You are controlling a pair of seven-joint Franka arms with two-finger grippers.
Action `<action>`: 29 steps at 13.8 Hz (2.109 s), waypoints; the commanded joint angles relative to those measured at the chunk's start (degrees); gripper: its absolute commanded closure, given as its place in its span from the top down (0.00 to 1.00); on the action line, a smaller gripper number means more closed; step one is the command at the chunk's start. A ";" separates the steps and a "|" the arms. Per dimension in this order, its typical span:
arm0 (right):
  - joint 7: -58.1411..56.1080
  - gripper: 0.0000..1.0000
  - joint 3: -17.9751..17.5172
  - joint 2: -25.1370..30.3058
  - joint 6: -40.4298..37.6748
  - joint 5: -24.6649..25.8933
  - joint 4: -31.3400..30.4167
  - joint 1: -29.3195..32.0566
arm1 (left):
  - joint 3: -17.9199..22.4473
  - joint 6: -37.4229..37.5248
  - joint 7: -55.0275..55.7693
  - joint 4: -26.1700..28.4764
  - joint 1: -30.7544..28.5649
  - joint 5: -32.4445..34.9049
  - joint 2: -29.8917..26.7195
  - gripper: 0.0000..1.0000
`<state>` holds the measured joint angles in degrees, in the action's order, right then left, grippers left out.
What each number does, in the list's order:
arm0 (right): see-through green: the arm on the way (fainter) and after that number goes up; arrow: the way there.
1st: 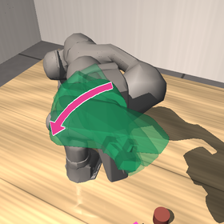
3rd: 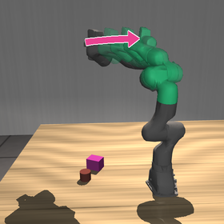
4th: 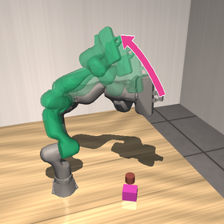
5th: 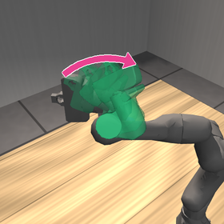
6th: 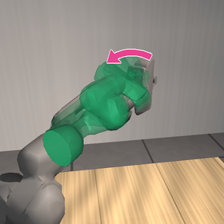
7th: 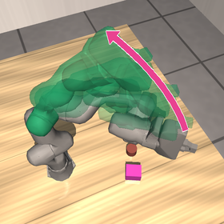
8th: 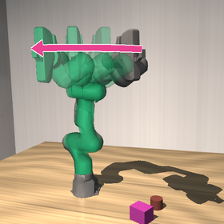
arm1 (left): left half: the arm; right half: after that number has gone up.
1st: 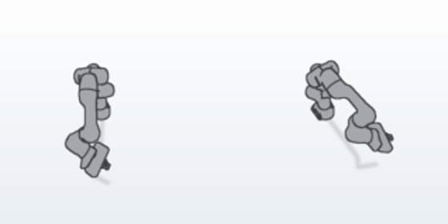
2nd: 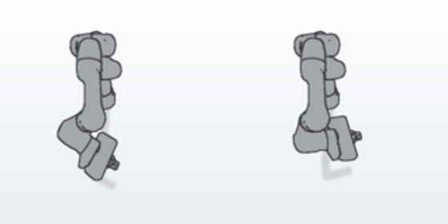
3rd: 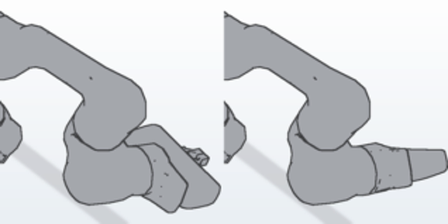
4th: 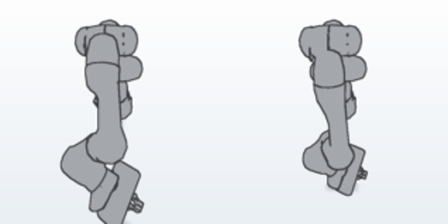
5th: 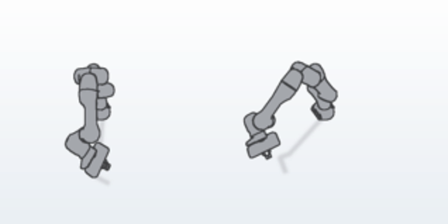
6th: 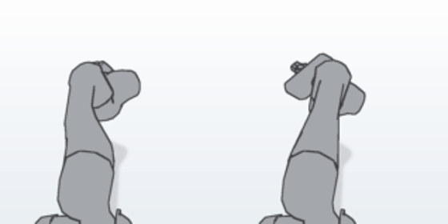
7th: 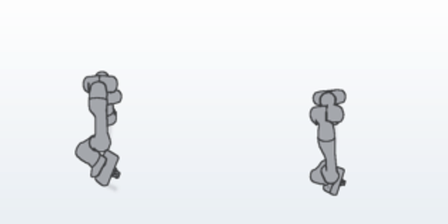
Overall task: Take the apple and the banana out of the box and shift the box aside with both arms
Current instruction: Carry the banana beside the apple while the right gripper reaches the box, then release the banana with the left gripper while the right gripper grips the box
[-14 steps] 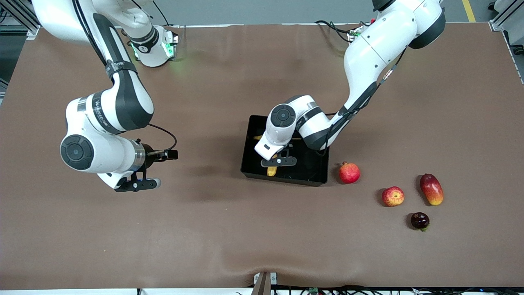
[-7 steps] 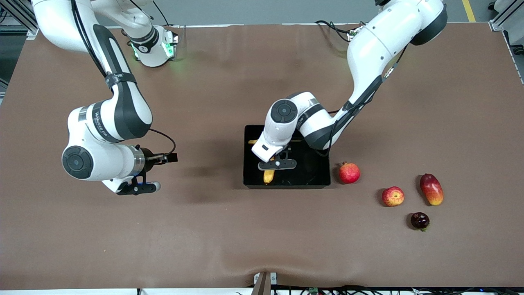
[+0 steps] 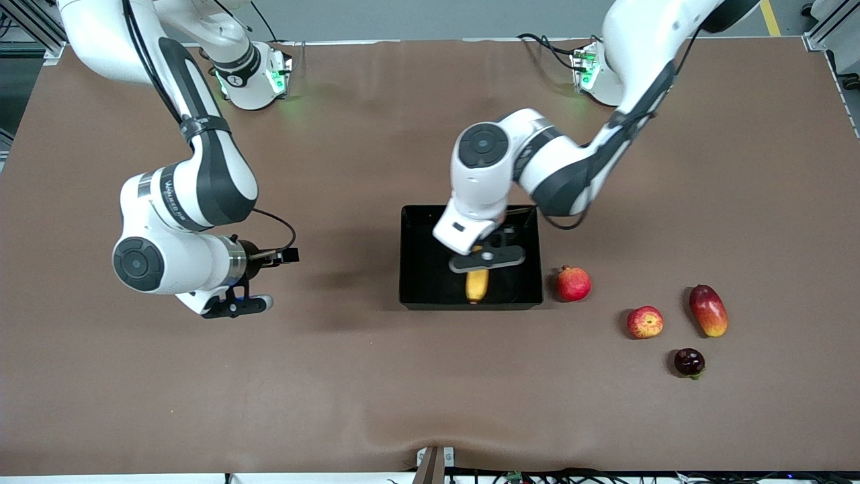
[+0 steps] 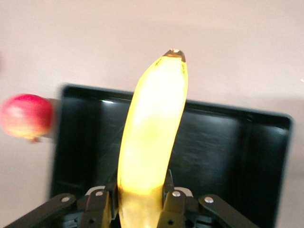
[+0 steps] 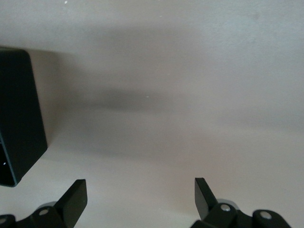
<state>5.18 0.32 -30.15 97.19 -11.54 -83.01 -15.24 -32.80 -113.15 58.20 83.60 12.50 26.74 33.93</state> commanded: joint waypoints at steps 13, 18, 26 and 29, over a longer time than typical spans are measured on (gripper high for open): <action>8.00 1.00 0.38 -2.10 13.89 -0.68 -0.13 -14.20 | -1.83 2.68 -26.65 13.16 -36.47 -6.87 -3.97 0.00; 10.90 1.00 0.38 -8.07 27.42 -0.59 0.22 -19.03 | -1.39 -7.06 -23.85 20.27 -41.50 -6.61 -2.82 0.00; 13.71 1.00 0.38 -12.30 32.71 -0.68 -0.39 -21.50 | -1.04 -11.91 -14.52 20.73 -43.00 -3.72 2.36 0.00; 13.63 0.96 0.38 -12.31 32.18 -0.68 -2.50 -21.15 | 0.46 -13.50 -14.43 21.42 -43.00 -2.39 3.33 0.00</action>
<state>18.02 0.60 -42.64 129.53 -11.74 -84.34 -36.59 -32.33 -124.86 42.76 103.89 -29.85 22.91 37.11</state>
